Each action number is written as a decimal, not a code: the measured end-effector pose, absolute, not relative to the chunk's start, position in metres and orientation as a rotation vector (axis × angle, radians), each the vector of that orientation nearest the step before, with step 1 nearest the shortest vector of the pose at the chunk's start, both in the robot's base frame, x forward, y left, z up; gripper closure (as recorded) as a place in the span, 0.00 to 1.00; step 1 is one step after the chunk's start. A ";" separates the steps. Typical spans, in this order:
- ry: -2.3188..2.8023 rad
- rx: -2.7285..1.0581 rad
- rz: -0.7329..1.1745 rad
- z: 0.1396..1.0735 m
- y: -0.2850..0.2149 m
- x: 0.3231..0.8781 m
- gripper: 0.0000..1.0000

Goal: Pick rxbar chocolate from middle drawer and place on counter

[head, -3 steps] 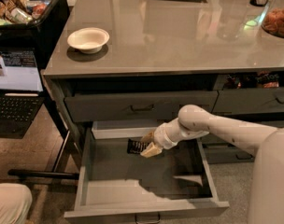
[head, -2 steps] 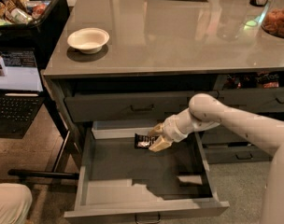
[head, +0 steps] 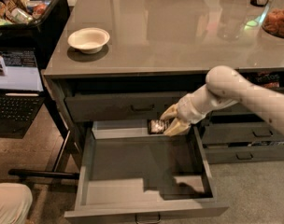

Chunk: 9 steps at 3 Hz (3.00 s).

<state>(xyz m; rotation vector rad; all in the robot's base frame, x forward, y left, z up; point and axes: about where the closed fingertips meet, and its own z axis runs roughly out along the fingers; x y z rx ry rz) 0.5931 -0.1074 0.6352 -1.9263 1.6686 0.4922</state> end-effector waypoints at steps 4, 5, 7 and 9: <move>1.708 -1.910 0.243 0.737 -0.144 0.584 1.00; 1.706 -1.892 0.102 0.807 -0.151 0.585 1.00; 1.725 -1.715 0.096 0.887 -0.148 0.621 1.00; 1.721 -1.338 0.280 0.902 -0.146 0.656 1.00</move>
Offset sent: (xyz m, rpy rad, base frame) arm 0.0046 -0.0124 0.0347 -0.0231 -0.0471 -0.0338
